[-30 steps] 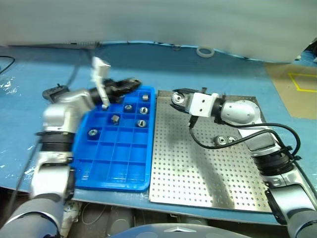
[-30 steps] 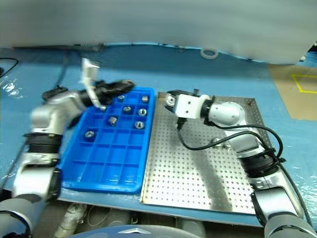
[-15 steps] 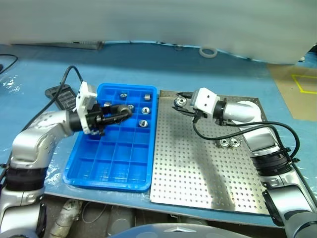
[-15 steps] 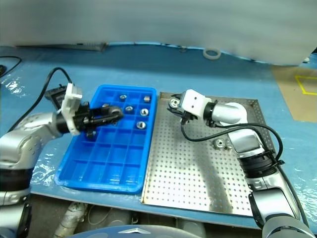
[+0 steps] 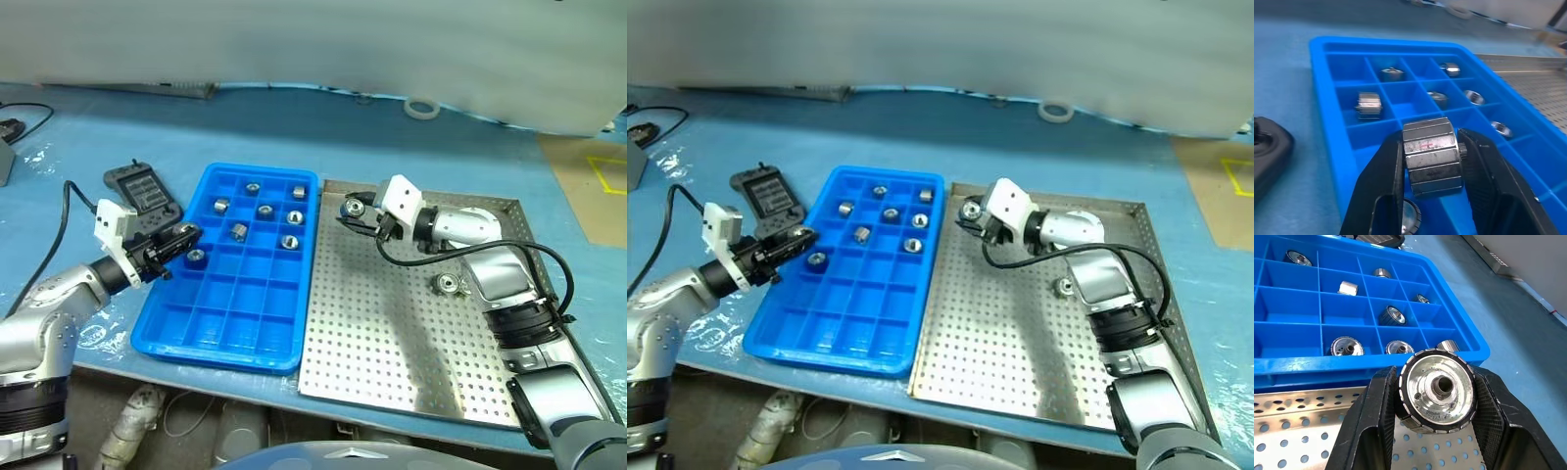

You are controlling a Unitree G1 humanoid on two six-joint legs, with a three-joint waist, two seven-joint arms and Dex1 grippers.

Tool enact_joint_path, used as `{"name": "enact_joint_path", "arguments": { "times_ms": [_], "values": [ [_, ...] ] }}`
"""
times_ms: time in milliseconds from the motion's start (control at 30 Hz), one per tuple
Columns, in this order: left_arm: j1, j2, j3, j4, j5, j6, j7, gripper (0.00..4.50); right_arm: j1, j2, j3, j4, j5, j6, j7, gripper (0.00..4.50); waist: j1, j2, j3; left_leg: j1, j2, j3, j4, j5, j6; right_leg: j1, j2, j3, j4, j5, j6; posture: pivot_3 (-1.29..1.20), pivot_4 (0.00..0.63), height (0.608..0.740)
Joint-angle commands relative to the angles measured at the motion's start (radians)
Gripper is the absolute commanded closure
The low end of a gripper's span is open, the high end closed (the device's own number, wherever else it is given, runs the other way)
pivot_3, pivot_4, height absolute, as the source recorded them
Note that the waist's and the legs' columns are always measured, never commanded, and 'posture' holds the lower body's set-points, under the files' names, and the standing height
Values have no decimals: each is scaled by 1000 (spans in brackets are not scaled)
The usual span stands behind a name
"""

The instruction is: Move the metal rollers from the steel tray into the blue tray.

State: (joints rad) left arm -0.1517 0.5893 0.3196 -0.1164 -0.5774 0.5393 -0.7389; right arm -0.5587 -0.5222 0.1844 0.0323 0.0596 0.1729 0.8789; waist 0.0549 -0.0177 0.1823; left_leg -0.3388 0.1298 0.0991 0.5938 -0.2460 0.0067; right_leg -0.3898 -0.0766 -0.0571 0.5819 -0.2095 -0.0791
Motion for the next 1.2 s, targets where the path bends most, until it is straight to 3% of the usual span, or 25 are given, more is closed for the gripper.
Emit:
{"name": "enact_joint_path", "arguments": {
  "times_ms": [33,233,400,600,933,1000,1100,1200],
  "values": [
    [-16,-9,-52,-9,48,-69,-8,3182,-22,-2,0,-16,-12,-44,-4,2702,-1,0,0,-1,0,0,0,0,0,0,0,0,0,0,0,77,150,740],
    [75,68,-112,-90,-31,24,-180,3182,9,-14,-16,-46,-16,-34,-13,2702,-11,0,0,-2,0,1,0,0,0,-2,0,0,-1,0,0,36,150,740],
    [143,149,-107,-52,-27,19,-281,3182,51,-32,-25,-85,-12,-19,-19,2702,-13,0,0,2,1,2,-2,-2,3,-1,0,0,0,0,0,26,150,740],
    [144,148,-153,-44,3,7,-291,3182,49,-28,-13,-80,-23,-21,-31,2702,-10,0,0,8,7,13,-13,2,-5,4,0,0,-1,0,0,22,150,740],
    [187,116,-227,-7,47,-10,-293,3182,46,-28,-8,-65,-44,-35,-39,2702,-12,1,-1,8,8,19,-17,5,-3,2,0,1,-3,0,0,18,150,740],
    [178,117,-222,36,59,-23,-295,2481,44,-29,-9,-62,-46,-36,-37,2702,-12,2,-1,9,8,20,-17,4,-2,3,0,2,-3,0,0,19,150,740],
    [159,112,-219,78,83,-41,-268,1775,43,-30,-10,-62,-48,-37,-34,2702,-12,3,-2,13,8,21,-17,4,-2,5,0,3,-2,0,0,19,150,740],
    [113,101,-206,93,62,-33,-258,1775,37,-31,-12,-63,-47,-37,-30,2702,-11,3,-1,18,9,23,-19,4,-8,7,0,4,0,0,1,21,150,740]
  ]
}}
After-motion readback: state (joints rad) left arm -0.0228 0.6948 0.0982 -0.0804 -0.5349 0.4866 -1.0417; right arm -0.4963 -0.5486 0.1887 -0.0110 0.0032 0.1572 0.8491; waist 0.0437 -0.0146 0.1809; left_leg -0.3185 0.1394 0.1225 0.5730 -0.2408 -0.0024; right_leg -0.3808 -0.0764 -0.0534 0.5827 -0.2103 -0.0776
